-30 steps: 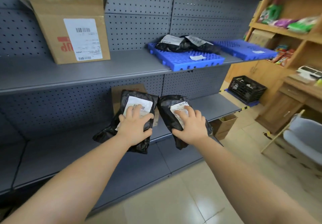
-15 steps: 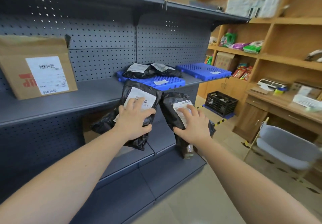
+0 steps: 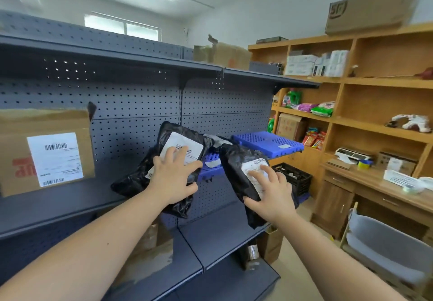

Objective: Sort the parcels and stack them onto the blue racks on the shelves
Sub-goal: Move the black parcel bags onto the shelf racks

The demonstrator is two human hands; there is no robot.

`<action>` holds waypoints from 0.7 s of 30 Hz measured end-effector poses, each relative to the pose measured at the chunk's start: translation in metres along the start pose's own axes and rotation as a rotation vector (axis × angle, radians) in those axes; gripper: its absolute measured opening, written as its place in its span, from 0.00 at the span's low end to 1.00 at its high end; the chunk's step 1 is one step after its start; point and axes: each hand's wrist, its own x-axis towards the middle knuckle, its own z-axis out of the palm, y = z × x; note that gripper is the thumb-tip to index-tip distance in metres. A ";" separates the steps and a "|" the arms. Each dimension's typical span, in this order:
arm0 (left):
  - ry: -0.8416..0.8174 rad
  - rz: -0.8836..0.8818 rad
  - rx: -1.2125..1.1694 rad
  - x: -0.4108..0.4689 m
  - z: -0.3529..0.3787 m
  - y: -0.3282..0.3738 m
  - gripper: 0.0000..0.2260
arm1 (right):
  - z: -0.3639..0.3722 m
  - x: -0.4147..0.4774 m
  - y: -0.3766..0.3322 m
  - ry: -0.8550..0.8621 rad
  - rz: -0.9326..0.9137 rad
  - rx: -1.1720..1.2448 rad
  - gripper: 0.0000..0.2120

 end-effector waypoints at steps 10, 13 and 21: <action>0.021 0.043 -0.041 0.080 0.017 -0.055 0.23 | 0.022 0.091 -0.035 0.018 0.000 -0.116 0.33; 0.023 0.074 -0.050 0.100 0.026 -0.073 0.23 | 0.029 0.114 -0.042 0.041 0.024 -0.118 0.33; 0.020 0.135 -0.110 0.145 0.060 -0.107 0.25 | 0.056 0.163 -0.065 0.115 0.111 -0.104 0.33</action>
